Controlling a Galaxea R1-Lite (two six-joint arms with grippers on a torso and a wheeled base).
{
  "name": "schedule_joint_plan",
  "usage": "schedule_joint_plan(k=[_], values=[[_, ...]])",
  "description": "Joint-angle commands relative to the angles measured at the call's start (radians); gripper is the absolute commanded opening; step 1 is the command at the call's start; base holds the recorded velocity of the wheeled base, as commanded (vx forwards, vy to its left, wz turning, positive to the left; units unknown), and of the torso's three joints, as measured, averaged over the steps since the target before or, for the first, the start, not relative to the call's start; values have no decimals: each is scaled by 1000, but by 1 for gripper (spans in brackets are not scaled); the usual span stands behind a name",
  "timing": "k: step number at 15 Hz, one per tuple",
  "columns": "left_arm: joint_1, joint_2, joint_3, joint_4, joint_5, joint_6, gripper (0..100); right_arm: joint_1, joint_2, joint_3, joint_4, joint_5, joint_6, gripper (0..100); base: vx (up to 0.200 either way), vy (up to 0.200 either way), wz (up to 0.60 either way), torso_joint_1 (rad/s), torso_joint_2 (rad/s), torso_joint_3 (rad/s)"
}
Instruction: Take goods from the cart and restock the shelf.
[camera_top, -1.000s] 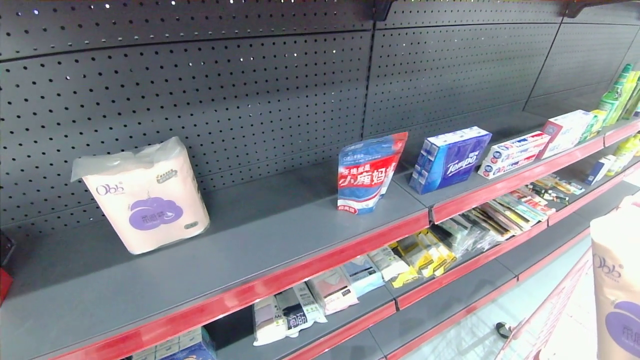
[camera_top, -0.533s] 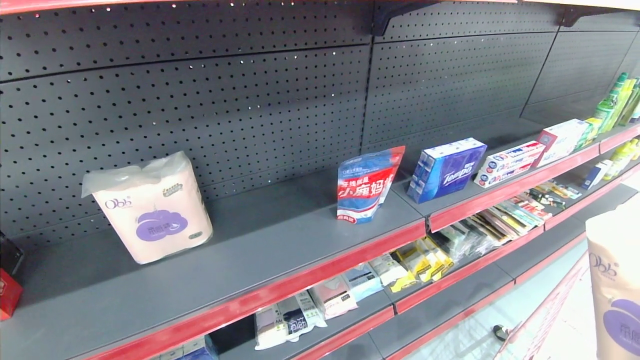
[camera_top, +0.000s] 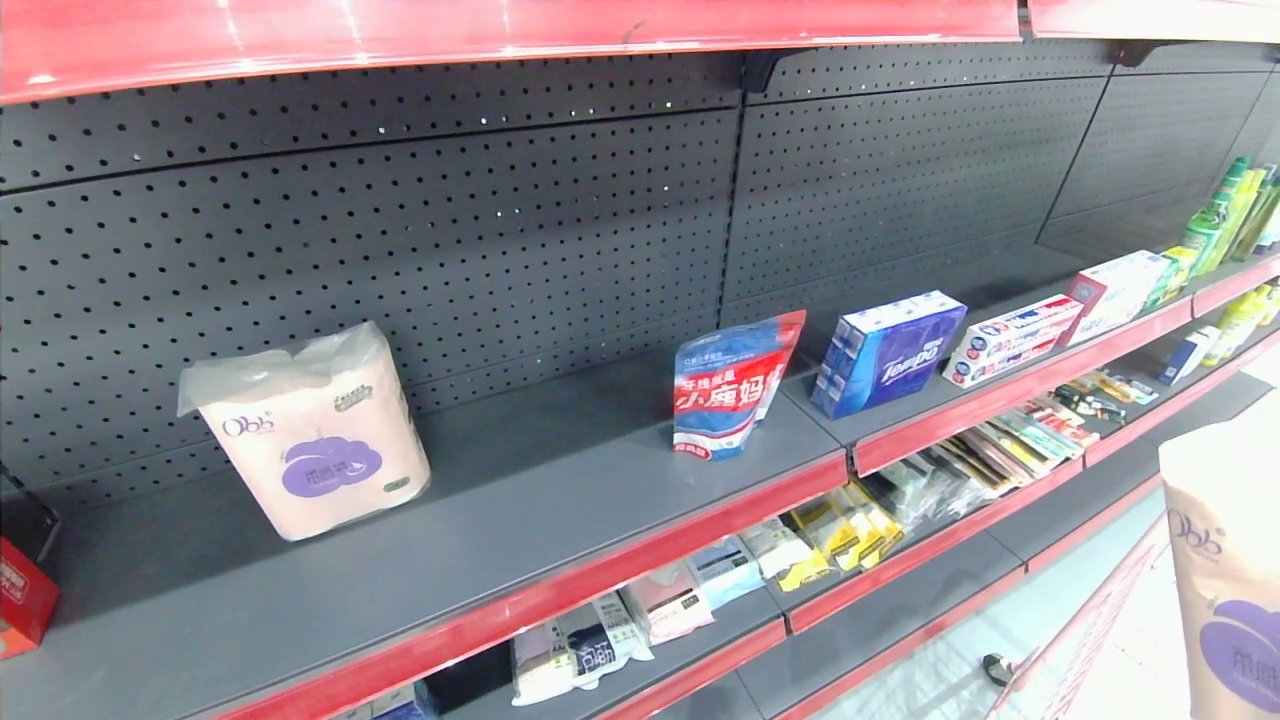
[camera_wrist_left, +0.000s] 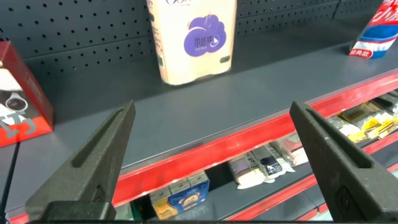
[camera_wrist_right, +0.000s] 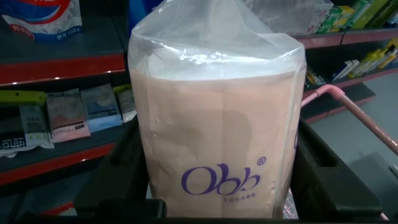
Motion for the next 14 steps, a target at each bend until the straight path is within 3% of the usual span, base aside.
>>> schedule_joint_plan(k=[1, 11, 14], values=[[0, 1, 0, 0, 0, 1, 100, -1, 6, 0, -2, -1, 1, 0, 0, 0, 0, 90, -193, -90], [0, 1, 0, 0, 0, 0, 100, -5, 11, -14, -11, -2, -26, 0, 0, 0, 0, 32, -67, -34], [0, 1, 0, 0, 0, 0, 100, -5, 11, -9, -11, -2, -28, 0, 0, 0, 600, 5, 4, -1]])
